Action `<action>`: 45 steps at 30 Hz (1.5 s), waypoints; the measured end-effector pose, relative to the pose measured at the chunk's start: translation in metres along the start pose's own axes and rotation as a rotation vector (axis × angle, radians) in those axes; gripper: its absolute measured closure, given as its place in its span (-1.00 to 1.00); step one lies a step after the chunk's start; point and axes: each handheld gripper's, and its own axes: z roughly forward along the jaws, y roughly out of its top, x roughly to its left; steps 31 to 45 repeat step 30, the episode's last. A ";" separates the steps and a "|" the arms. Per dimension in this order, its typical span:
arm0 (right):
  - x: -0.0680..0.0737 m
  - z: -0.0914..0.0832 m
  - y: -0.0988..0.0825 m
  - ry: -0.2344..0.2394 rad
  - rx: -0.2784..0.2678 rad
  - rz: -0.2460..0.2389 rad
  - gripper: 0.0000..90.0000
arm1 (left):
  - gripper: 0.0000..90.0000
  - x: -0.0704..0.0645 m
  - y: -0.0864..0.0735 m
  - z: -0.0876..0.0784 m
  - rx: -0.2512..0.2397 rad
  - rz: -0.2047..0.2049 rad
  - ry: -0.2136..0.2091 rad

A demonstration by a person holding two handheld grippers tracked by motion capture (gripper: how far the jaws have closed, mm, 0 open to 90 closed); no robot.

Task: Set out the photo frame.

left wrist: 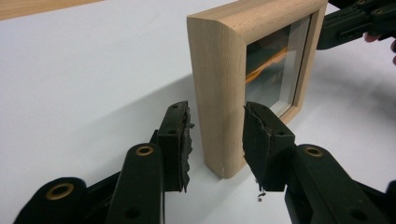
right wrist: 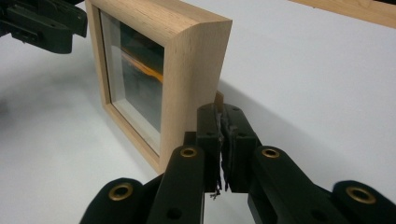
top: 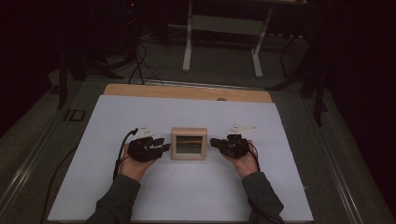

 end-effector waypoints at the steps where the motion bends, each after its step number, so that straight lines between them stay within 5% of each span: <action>1: 0.000 -0.002 0.000 -0.002 0.001 -0.003 0.91 | 0.36 0.001 -0.001 -0.004 -0.003 0.002 0.006; 24: 0.002 -0.032 -0.015 -0.011 0.035 -0.031 0.88 | 0.35 0.015 -0.022 -0.034 -0.033 -0.029 0.052; 30: -0.002 -0.050 -0.028 -0.044 0.057 -0.034 0.80 | 0.33 0.021 -0.032 -0.040 -0.002 -0.032 0.097; 45: -0.002 -0.050 -0.028 -0.044 0.057 -0.034 0.80 | 0.33 0.021 -0.032 -0.040 -0.002 -0.032 0.097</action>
